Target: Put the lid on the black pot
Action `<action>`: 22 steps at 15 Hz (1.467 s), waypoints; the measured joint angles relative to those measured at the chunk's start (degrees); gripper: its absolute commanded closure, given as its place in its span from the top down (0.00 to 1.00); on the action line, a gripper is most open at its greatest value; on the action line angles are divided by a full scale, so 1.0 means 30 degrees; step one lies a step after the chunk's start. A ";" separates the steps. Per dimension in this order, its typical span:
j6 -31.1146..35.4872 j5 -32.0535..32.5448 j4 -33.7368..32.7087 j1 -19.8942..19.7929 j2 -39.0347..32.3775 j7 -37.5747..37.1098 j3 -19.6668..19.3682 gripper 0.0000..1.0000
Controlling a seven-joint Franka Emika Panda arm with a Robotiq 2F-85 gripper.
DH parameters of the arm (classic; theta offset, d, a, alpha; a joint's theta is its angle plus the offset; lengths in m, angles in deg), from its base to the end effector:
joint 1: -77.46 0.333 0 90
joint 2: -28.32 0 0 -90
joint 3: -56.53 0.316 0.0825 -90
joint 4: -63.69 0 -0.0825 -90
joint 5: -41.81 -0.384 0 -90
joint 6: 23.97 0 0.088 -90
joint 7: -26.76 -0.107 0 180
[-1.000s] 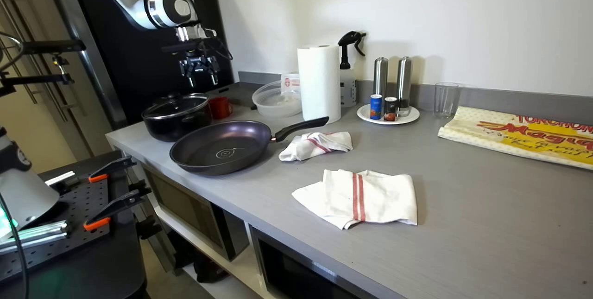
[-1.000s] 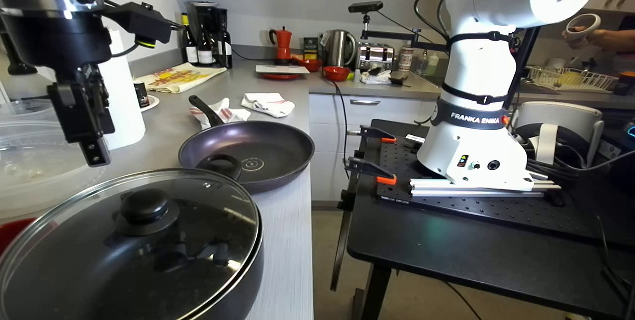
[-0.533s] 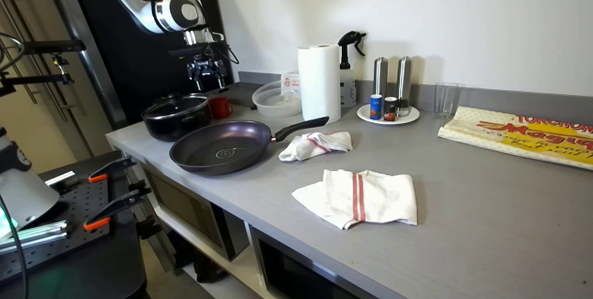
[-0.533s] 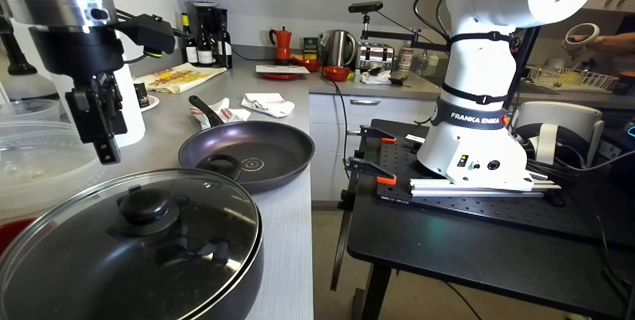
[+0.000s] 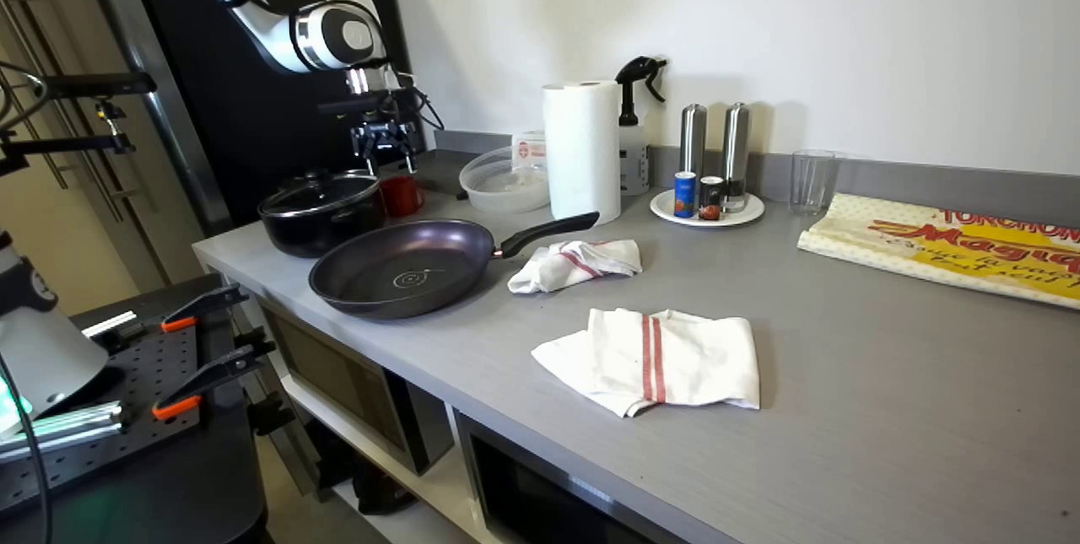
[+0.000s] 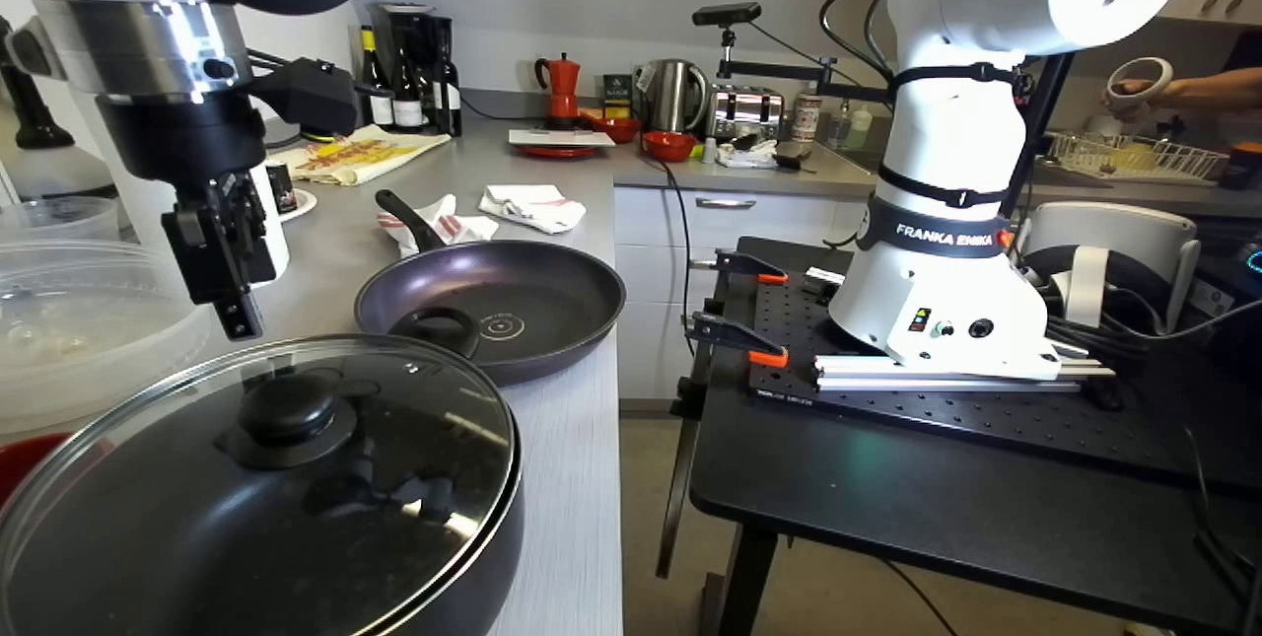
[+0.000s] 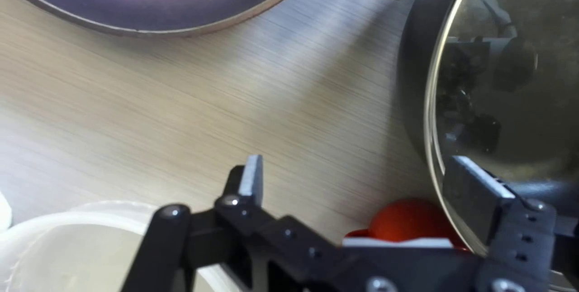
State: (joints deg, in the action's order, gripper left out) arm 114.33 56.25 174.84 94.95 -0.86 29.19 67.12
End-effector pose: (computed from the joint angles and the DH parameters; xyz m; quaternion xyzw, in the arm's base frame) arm 0.5495 0.2869 0.2207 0.9385 0.3431 -0.0015 0.0389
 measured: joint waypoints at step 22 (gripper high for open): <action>-0.0034 0.0000 -0.0991 -0.0170 -0.1101 0.0001 -0.0243 1.00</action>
State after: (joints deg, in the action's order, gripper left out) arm 114.23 56.25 171.87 94.44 -4.17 29.20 66.40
